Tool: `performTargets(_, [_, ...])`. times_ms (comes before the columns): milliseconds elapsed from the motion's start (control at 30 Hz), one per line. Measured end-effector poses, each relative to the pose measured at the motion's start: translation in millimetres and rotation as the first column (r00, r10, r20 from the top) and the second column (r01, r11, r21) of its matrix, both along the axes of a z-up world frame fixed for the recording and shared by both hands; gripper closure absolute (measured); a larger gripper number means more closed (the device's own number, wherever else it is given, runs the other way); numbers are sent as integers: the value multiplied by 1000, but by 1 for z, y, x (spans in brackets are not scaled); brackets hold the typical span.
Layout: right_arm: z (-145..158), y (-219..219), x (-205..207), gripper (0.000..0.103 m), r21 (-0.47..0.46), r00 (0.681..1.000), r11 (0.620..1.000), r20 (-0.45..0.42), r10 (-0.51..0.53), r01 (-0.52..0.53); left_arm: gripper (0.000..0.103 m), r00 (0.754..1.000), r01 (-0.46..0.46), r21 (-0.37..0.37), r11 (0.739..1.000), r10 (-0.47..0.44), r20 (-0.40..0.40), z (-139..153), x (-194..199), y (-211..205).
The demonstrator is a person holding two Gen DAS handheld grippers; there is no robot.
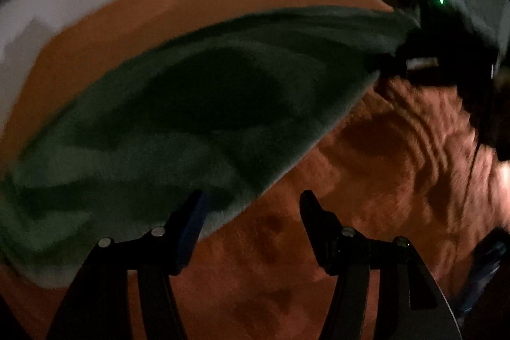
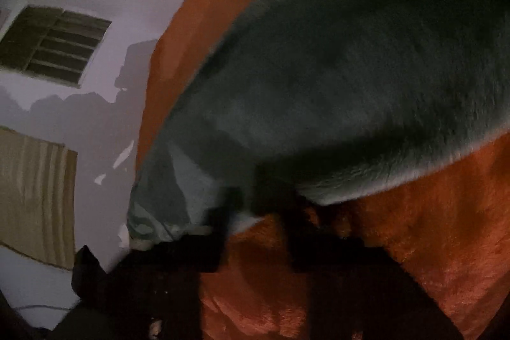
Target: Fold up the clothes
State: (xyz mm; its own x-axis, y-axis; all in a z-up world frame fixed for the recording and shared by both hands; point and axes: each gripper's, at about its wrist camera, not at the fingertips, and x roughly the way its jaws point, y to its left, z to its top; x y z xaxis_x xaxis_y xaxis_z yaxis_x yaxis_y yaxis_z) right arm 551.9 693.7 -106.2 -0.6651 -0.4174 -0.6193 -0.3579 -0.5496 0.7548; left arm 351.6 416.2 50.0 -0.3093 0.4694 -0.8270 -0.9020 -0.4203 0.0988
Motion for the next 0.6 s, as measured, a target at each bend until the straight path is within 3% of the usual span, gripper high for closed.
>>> performTargets(133, [23, 11, -10, 92, -4, 999, 1000, -35, 3, -3, 41, 982, 85, -30, 996, -89, -167, 3, 15, 21])
performTargets(267, [36, 15, -9, 92, -49, 999, 999, -32, -2, 0, 42, 923, 187, -76, 979, -202, -328, -3, 29, 48])
performTargets(300, [41, 17, -10, 92, -30, 999, 1000, -38, 4, -5, 45, 920, 187, -81, 979, -203, -336, -1, 25, 51])
performTargets(333, [47, 19, -10, 92, -11, 999, 1000, -44, 9, -9, 63, 918, 184, -84, 979, -202, -341, 1, 20, 54])
performTargets(367, [45, 20, -10, 92, 2, 999, 1000, -46, 12, -12, 85, 932, 160, -75, 984, -176, -318, 5, 10, 55])
performTargets(400, [49, 16, -10, 92, 18, 999, 1000, -48, 20, -19, 92, 948, 139, -55, 989, -149, -282, 9, 1, 56])
performTargets(500, [47, 5, -10, 91, 63, 997, 995, -33, 75, -73, 95, 982, 92, 12, 996, -88, -167, 27, -30, 61])
performTargets(600, [41, -8, -32, 85, 145, 984, 973, -2, 179, -177, 95, 990, 94, 45, 995, -88, -106, 50, -55, 63])
